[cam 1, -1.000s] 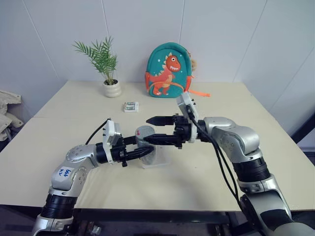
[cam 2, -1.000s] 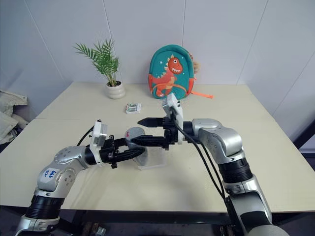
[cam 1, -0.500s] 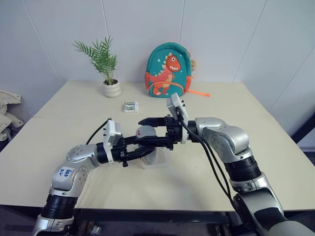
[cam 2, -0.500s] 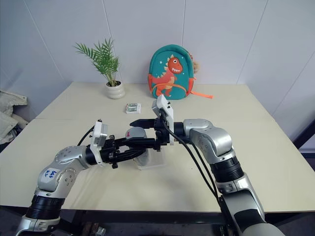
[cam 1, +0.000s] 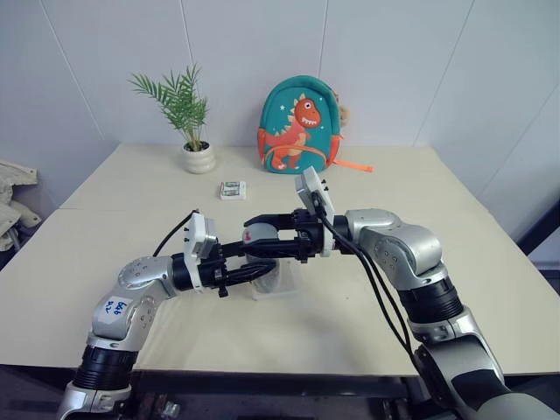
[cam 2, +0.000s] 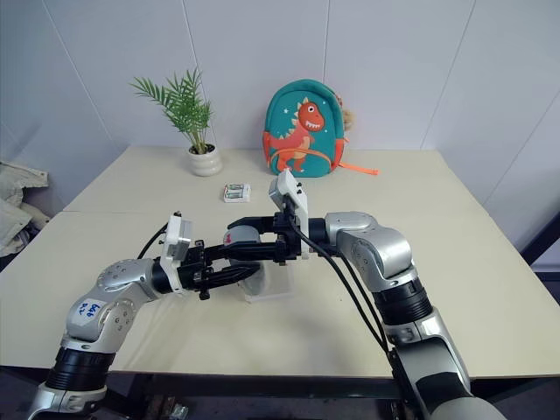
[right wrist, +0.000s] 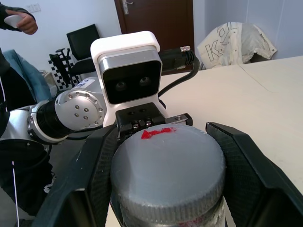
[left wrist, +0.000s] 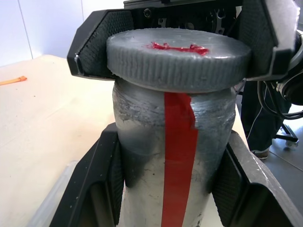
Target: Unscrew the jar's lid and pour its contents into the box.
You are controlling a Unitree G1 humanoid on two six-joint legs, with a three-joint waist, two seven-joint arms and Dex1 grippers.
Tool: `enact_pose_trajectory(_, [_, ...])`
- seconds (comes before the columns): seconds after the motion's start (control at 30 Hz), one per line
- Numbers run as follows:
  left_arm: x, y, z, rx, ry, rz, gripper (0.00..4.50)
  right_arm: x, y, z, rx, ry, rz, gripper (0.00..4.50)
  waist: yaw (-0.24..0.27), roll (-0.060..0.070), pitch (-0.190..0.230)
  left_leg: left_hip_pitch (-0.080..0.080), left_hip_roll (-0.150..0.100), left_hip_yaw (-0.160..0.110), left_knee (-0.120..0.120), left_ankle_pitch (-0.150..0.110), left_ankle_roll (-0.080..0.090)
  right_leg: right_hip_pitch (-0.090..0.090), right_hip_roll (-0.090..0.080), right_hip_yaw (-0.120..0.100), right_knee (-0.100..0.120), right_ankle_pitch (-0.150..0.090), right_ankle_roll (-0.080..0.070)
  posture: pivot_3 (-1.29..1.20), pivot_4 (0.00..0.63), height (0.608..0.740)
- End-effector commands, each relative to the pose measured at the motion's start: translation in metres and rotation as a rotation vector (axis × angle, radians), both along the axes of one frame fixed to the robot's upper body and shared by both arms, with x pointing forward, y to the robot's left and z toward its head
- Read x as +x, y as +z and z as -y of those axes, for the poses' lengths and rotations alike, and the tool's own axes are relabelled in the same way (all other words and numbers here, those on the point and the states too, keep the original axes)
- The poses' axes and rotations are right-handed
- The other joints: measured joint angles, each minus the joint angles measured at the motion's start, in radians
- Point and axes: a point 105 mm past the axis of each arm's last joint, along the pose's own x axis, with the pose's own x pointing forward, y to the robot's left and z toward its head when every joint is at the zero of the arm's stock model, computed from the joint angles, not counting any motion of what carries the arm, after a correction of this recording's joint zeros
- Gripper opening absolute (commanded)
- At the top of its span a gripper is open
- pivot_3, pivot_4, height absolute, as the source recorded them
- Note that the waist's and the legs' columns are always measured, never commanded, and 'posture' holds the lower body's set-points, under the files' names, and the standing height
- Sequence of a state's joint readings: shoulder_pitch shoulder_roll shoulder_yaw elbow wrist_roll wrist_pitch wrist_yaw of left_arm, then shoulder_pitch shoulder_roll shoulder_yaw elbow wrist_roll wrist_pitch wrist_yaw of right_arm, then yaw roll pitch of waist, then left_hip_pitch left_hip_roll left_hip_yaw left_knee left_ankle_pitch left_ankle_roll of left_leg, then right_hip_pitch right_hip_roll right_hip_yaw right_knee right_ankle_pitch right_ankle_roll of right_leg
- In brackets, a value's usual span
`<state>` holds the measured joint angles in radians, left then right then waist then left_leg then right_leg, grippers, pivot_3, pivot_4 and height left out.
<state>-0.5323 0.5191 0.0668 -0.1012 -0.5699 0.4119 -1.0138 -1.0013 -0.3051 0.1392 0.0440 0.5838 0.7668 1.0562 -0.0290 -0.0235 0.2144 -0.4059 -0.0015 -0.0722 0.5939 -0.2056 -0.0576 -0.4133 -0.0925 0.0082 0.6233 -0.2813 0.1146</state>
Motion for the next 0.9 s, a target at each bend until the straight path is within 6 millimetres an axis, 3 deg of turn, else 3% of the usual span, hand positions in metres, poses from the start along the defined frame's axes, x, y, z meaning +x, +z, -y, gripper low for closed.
enact_pose_trajectory(0.03, [-0.005, 0.008, 0.001, -0.009, -0.017, 0.036, 2.06, -0.01, 0.031, 0.001, 0.127, 0.04, -0.026, 2.88, 0.0, 0.0, 0.0, 0.0, 0.0, 0.0, 0.0, 0.0, 0.0, 0.0, 0.0, 0.0, 0.0, 0.0, 0.0, 0.0, 0.15, 0.74])
enact_pose_trajectory(0.27, [-0.006, 0.006, 0.001, -0.006, -0.015, 0.031, 2.06, -0.012, 0.055, 0.014, 0.254, 0.032, -0.093, 2.88, 0.002, 0.0, 0.0, 0.0, 0.0, 0.0, 0.0, 0.0, 0.0, 0.0, 0.0, 0.0, 0.0, 0.0, 0.0, 0.0, 0.15, 0.74])
enact_pose_trajectory(0.43, [-0.005, 0.009, -0.006, -0.017, 0.016, 0.019, 2.06, 0.027, 0.044, 0.056, 0.243, -0.28, 0.04, 2.88, 0.002, 0.0, 0.0, 0.0, 0.0, 0.0, 0.0, 0.0, 0.0, 0.0, 0.0, 0.0, -0.001, 0.0, 0.0, 0.0, 0.15, 0.74])
enact_pose_trajectory(0.63, [-0.002, 0.015, -0.014, -0.052, 0.033, -0.045, 2.06, 0.079, 0.005, 0.138, 0.252, -0.692, 0.161, 2.88, 0.002, 0.0, 0.0, 0.0, 0.0, 0.0, 0.0, 0.0, 0.0, 0.001, 0.0, 0.0, -0.001, 0.0, 0.0, 0.0, 0.15, 0.74])
enact_pose_trajectory(0.73, [-0.002, 0.021, -0.015, -0.058, 0.015, -0.057, 2.06, 0.104, -0.041, 0.19, 0.189, -0.937, 0.135, 2.88, 0.0, 0.0, 0.0, 0.0, 0.0, 0.001, 0.0, 0.0, 0.0, 0.001, 0.0, 0.001, -0.001, 0.0, 0.0, 0.0, 0.15, 0.74])
enact_pose_trajectory(0.9, [0.002, 0.027, -0.016, -0.056, 0.027, -0.042, 2.06, 0.116, -0.093, 0.229, 0.093, -1.134, 0.086, 2.88, -0.006, 0.0, 0.0, 0.001, 0.0, 0.002, 0.0, 0.0, 0.0, 0.001, 0.0, 0.002, -0.001, 0.0, 0.0, 0.0, 0.15, 0.74])
